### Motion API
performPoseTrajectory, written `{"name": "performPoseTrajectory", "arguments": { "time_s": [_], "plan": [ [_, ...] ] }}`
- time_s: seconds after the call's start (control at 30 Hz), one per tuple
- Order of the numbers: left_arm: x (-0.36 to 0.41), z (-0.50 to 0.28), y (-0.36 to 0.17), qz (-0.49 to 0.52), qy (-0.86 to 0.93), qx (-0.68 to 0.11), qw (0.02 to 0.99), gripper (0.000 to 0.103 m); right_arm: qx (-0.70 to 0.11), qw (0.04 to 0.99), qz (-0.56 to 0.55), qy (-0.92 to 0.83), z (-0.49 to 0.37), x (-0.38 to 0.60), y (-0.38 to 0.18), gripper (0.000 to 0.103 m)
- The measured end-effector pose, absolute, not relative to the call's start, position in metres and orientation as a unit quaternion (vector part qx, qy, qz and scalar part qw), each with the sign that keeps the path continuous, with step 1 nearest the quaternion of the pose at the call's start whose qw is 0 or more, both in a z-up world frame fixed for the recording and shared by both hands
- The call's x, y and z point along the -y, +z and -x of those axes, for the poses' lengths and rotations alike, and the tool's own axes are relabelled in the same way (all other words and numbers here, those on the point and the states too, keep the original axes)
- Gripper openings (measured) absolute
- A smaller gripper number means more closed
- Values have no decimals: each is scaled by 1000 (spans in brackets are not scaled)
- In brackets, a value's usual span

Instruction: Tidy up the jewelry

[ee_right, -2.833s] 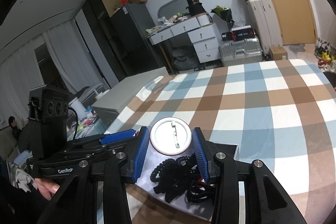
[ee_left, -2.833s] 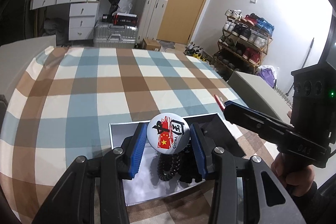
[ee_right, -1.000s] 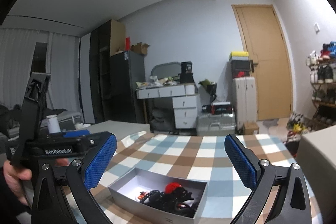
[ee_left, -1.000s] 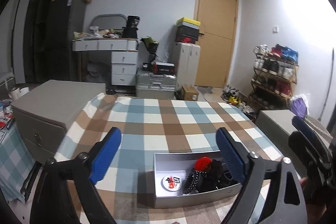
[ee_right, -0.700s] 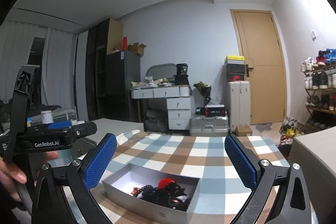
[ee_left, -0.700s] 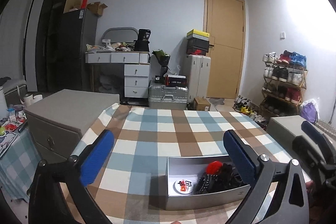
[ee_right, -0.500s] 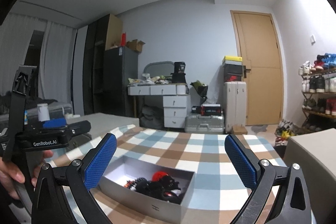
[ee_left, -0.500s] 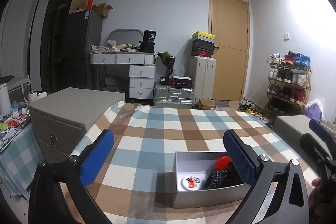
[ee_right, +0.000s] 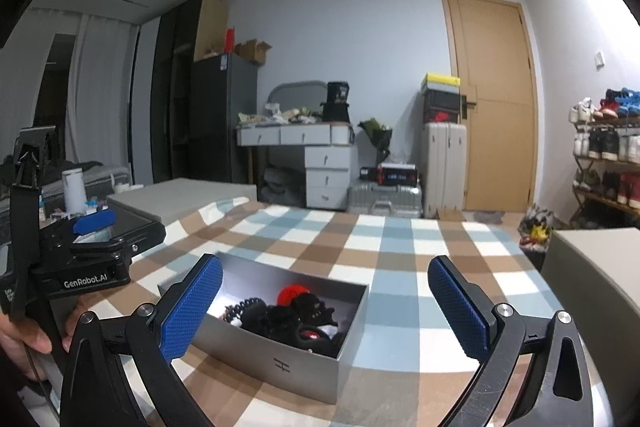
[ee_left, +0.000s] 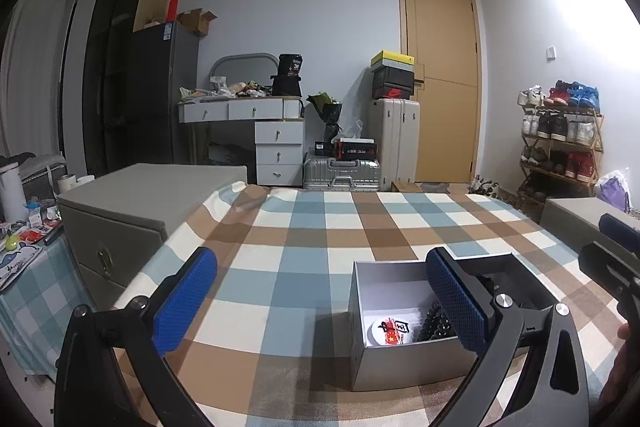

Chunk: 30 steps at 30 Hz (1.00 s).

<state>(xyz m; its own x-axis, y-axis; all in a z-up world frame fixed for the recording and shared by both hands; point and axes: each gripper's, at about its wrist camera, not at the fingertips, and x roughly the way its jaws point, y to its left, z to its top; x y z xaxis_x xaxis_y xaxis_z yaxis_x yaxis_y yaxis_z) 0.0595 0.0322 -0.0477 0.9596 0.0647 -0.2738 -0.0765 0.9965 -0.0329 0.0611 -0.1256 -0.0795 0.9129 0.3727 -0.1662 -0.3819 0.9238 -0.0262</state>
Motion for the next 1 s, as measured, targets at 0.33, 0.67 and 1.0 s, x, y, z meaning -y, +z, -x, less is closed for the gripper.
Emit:
{"name": "performPoseTrajectory", "arguments": {
  "time_s": [0.33, 0.67, 1.0],
  "plan": [
    [-25, -58, -47, 8, 22, -152, 988, 102, -120, 974, 36, 187, -74, 122, -85, 103],
    [-26, -57, -46, 8, 23, -152, 988, 102, -121, 974, 36, 187, -75, 121, -85, 103],
    [-26, -57, -46, 8, 23, -152, 988, 102, -121, 974, 36, 187, -75, 121, -85, 103]
  ]
}}
